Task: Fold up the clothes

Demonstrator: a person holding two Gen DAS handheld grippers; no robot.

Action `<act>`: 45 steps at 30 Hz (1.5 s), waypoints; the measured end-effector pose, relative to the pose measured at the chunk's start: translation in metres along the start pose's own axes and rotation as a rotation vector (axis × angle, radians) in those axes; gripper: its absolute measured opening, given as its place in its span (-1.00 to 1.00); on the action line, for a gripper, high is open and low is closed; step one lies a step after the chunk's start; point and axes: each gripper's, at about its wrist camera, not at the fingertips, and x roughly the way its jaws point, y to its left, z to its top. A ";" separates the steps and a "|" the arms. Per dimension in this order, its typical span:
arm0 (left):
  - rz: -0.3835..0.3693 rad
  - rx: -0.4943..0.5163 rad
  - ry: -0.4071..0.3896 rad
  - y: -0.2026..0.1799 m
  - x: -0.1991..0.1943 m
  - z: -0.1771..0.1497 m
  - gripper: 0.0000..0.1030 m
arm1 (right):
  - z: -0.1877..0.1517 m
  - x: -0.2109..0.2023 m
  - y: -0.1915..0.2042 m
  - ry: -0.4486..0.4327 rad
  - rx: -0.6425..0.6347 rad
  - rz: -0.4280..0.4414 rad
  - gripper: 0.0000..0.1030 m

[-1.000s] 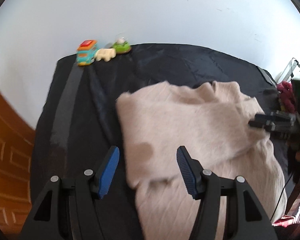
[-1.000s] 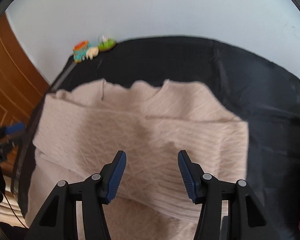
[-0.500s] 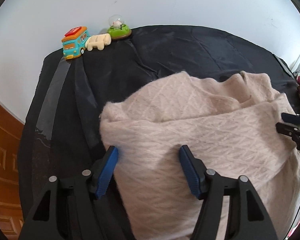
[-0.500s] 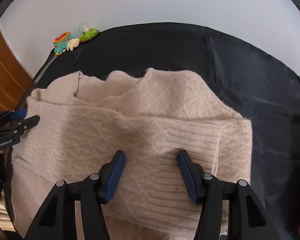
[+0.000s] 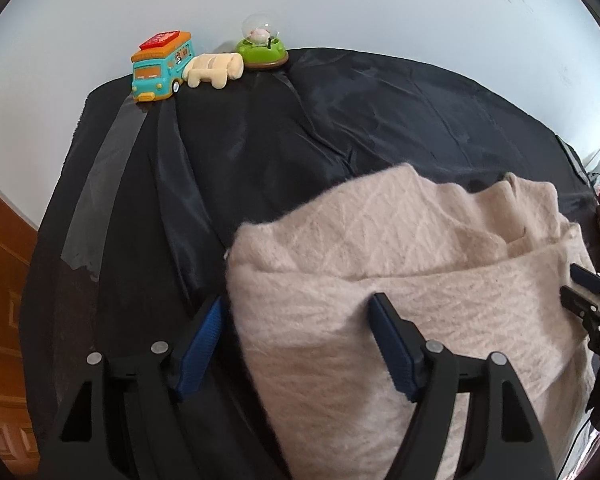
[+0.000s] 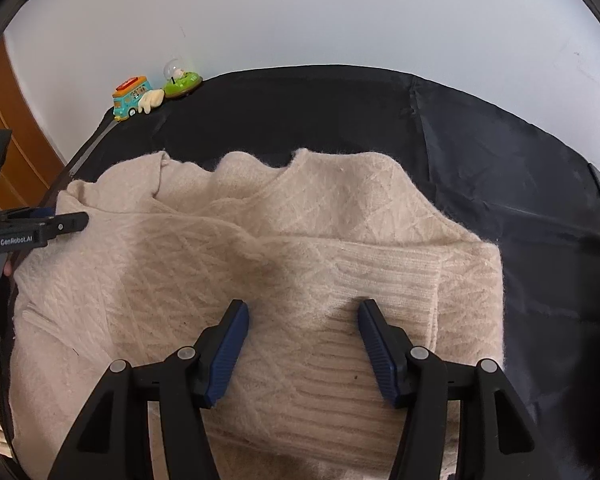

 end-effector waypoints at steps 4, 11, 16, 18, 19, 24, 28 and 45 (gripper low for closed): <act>-0.003 0.009 0.006 0.001 -0.010 0.001 0.50 | -0.004 -0.001 0.002 -0.037 -0.009 -0.004 0.15; -0.039 0.150 -0.059 -0.027 -0.057 -0.005 0.50 | -0.010 -0.004 0.003 -0.088 -0.007 -0.007 0.15; -0.017 0.271 0.003 -0.054 -0.051 -0.017 0.50 | -0.008 -0.002 0.004 -0.080 0.004 -0.002 0.16; -0.017 0.249 0.011 -0.052 -0.049 -0.016 0.50 | 0.000 -0.003 0.001 -0.027 0.045 0.013 0.16; -0.023 0.230 0.009 -0.050 -0.049 -0.014 0.50 | 0.005 -0.005 -0.001 -0.005 0.076 0.017 0.16; -0.022 0.201 -0.042 -0.058 -0.053 0.005 0.50 | 0.029 -0.016 0.007 -0.020 0.119 0.049 0.16; 0.043 0.204 -0.017 -0.064 -0.033 0.018 0.50 | 0.038 0.009 0.025 0.027 0.053 0.023 0.16; 0.012 0.125 -0.041 -0.038 -0.048 0.011 0.52 | 0.035 -0.024 -0.012 -0.060 0.125 -0.032 0.16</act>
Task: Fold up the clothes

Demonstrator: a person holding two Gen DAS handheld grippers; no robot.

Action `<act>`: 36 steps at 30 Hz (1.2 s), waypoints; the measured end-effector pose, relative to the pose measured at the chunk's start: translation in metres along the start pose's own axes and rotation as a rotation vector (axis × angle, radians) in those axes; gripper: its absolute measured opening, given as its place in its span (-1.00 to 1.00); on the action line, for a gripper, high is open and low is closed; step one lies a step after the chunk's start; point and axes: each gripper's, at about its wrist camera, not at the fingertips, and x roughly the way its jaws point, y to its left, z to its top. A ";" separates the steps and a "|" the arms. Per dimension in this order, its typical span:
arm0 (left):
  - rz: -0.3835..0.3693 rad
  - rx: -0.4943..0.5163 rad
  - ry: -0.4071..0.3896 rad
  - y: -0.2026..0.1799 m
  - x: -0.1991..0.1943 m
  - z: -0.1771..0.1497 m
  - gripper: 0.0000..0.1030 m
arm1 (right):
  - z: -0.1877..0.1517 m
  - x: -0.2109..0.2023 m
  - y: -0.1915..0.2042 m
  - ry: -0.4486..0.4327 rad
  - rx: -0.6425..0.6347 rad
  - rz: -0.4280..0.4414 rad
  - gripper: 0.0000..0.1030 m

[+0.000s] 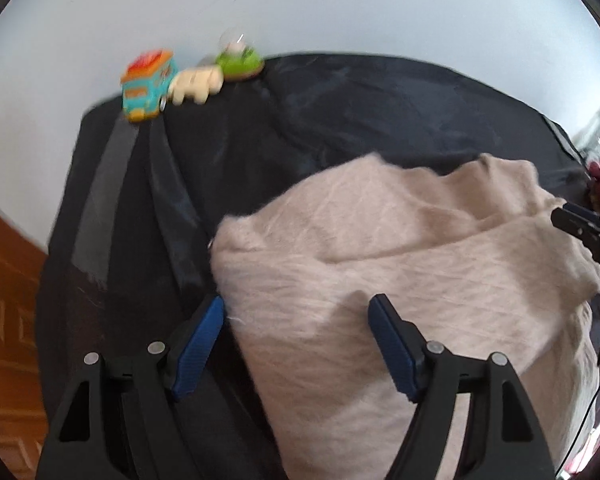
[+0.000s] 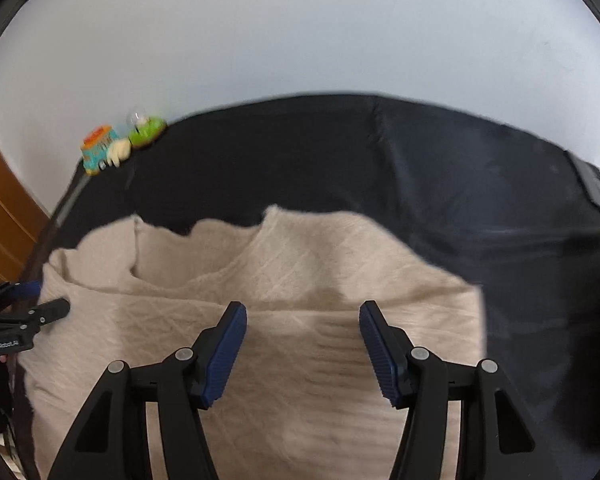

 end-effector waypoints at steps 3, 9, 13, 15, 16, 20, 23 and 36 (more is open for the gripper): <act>-0.018 0.090 -0.043 -0.020 -0.016 -0.007 0.52 | -0.012 -0.019 0.001 0.009 -0.043 0.061 0.16; 0.016 0.189 0.028 -0.035 0.008 -0.030 0.54 | -0.048 -0.011 0.002 0.114 -0.145 0.084 0.17; -0.002 0.148 0.013 -0.029 0.013 -0.036 0.63 | -0.049 -0.007 -0.002 0.115 -0.147 0.084 0.19; 0.001 0.143 0.014 -0.030 0.014 -0.035 0.65 | -0.047 -0.005 0.001 0.112 -0.160 0.076 0.22; 0.002 0.137 0.017 -0.030 0.013 -0.034 0.65 | -0.046 -0.002 0.003 0.112 -0.165 0.073 0.23; 0.001 0.135 0.001 -0.040 -0.004 -0.033 0.63 | -0.040 -0.009 0.005 0.135 -0.124 0.064 0.23; -0.030 0.153 -0.015 -0.049 -0.014 -0.035 0.63 | -0.042 -0.026 0.010 0.111 -0.131 0.067 0.23; -0.025 0.138 0.015 -0.054 0.005 -0.041 0.65 | -0.054 -0.012 0.010 0.155 -0.131 0.045 0.34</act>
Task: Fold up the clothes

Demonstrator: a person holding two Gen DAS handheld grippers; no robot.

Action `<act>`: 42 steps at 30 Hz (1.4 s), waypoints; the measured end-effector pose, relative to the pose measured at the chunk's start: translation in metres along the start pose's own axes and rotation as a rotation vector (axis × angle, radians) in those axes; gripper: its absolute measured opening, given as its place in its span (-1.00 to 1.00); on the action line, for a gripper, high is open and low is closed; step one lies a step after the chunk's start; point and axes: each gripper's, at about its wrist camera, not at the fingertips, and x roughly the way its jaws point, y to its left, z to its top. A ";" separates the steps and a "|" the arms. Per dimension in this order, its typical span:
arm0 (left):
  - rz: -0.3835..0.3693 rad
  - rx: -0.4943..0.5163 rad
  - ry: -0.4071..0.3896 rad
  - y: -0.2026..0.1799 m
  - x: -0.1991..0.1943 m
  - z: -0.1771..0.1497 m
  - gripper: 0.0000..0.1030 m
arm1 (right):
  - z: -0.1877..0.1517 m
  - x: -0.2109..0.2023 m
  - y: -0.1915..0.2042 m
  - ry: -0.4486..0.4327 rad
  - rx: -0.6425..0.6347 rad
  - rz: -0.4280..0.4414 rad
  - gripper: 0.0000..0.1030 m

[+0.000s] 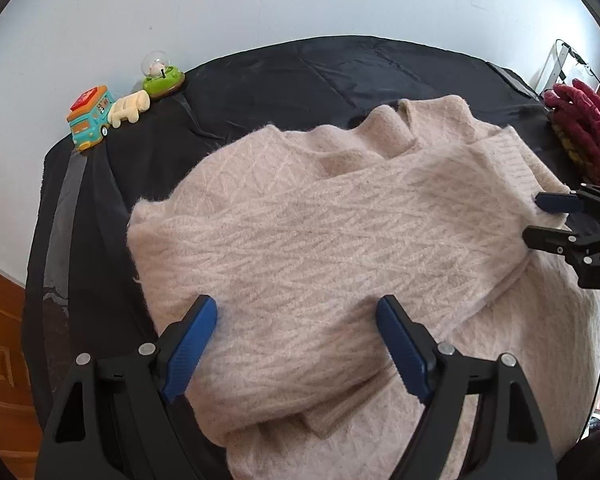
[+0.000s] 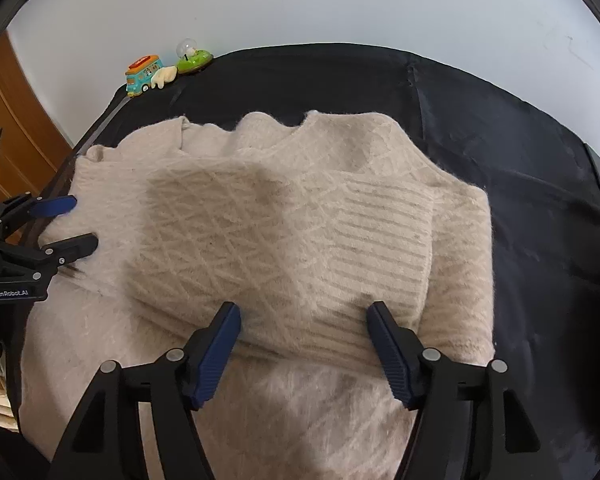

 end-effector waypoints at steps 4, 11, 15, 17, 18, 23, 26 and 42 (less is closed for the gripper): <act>0.009 -0.026 0.004 0.000 -0.013 -0.006 0.65 | -0.002 -0.006 -0.002 -0.006 0.003 0.022 0.34; 0.023 -0.072 0.033 -0.005 -0.036 -0.036 0.65 | -0.032 -0.027 -0.011 0.022 -0.005 0.077 0.34; 0.023 -0.134 0.068 -0.010 -0.046 -0.061 0.65 | -0.060 -0.036 -0.016 0.069 -0.014 0.097 0.34; 0.035 -0.150 0.081 -0.014 -0.051 -0.073 0.65 | -0.075 -0.042 -0.020 0.081 -0.014 0.106 0.34; 0.042 -0.157 0.087 -0.017 -0.054 -0.080 0.65 | -0.081 -0.045 -0.023 0.084 -0.014 0.109 0.34; 0.068 -0.204 0.108 -0.025 -0.070 -0.113 0.65 | -0.107 -0.059 -0.034 0.095 -0.017 0.125 0.34; 0.083 -0.235 0.123 -0.029 -0.079 -0.134 0.65 | -0.119 -0.062 -0.037 0.110 -0.029 0.129 0.34; 0.104 -0.370 0.136 -0.048 -0.122 -0.221 0.65 | -0.154 -0.070 -0.022 0.135 -0.106 0.174 0.34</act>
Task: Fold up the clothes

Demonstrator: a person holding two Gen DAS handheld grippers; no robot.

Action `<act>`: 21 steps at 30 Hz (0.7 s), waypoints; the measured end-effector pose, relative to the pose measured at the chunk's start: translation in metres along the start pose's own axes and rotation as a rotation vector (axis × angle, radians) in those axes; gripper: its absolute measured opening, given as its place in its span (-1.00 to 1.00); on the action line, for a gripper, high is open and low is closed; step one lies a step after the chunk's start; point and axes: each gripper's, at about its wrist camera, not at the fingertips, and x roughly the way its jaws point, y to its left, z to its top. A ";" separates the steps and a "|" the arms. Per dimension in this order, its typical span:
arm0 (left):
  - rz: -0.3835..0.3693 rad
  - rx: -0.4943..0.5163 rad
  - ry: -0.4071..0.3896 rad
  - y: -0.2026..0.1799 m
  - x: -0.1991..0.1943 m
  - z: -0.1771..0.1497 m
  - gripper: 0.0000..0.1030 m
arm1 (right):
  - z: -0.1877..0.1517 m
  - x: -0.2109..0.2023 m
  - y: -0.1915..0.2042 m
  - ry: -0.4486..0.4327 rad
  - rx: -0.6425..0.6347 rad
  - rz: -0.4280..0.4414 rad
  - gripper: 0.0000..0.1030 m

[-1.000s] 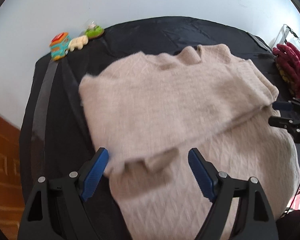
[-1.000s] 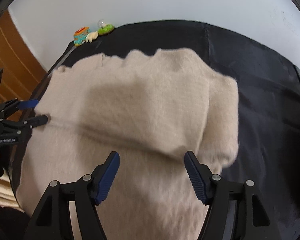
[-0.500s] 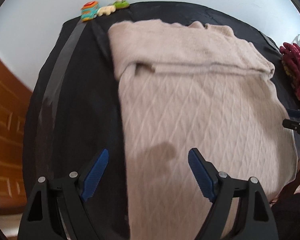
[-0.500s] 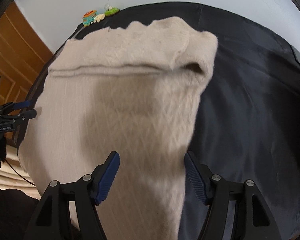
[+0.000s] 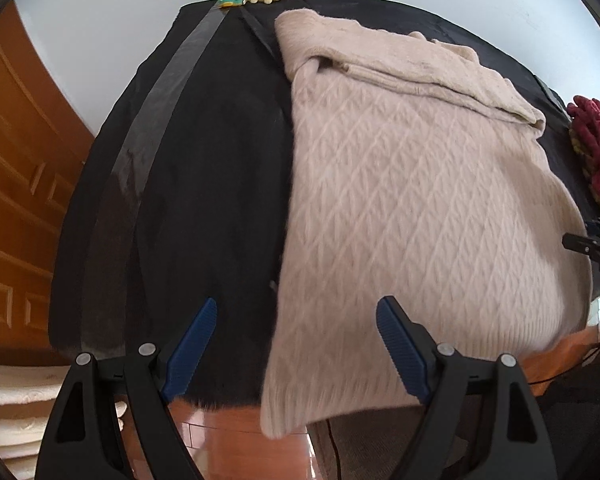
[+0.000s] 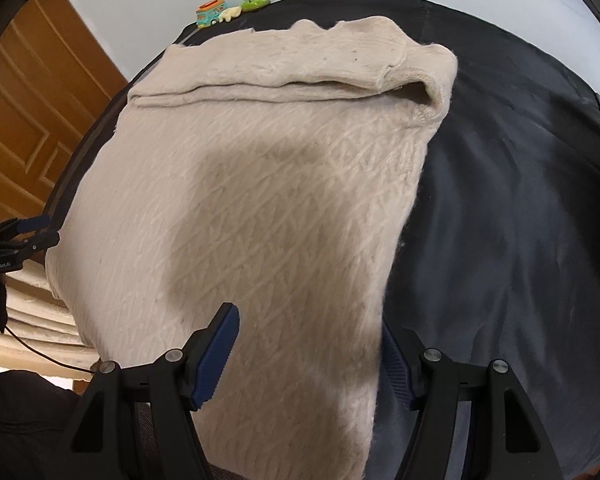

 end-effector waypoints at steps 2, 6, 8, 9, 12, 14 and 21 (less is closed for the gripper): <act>-0.012 -0.012 0.001 0.003 -0.002 -0.004 0.65 | -0.004 0.001 0.001 0.006 -0.005 0.003 0.34; -0.052 -0.060 0.006 0.014 -0.003 -0.016 0.65 | -0.012 0.001 0.004 0.014 -0.020 0.005 0.36; -0.078 -0.093 0.011 0.020 -0.005 -0.023 0.65 | -0.014 0.000 0.005 0.012 -0.021 0.005 0.36; -0.092 -0.108 0.013 0.022 -0.005 -0.025 0.65 | -0.014 0.000 0.005 0.011 -0.021 0.005 0.36; -0.137 -0.136 0.021 0.025 -0.003 -0.032 0.65 | -0.015 -0.001 0.006 0.008 -0.021 0.003 0.37; -0.178 -0.139 0.031 0.027 0.001 -0.037 0.65 | -0.016 -0.001 0.006 0.006 -0.022 0.001 0.37; -0.275 -0.150 0.035 0.034 0.014 -0.049 0.65 | -0.015 0.002 0.011 0.006 -0.050 -0.019 0.43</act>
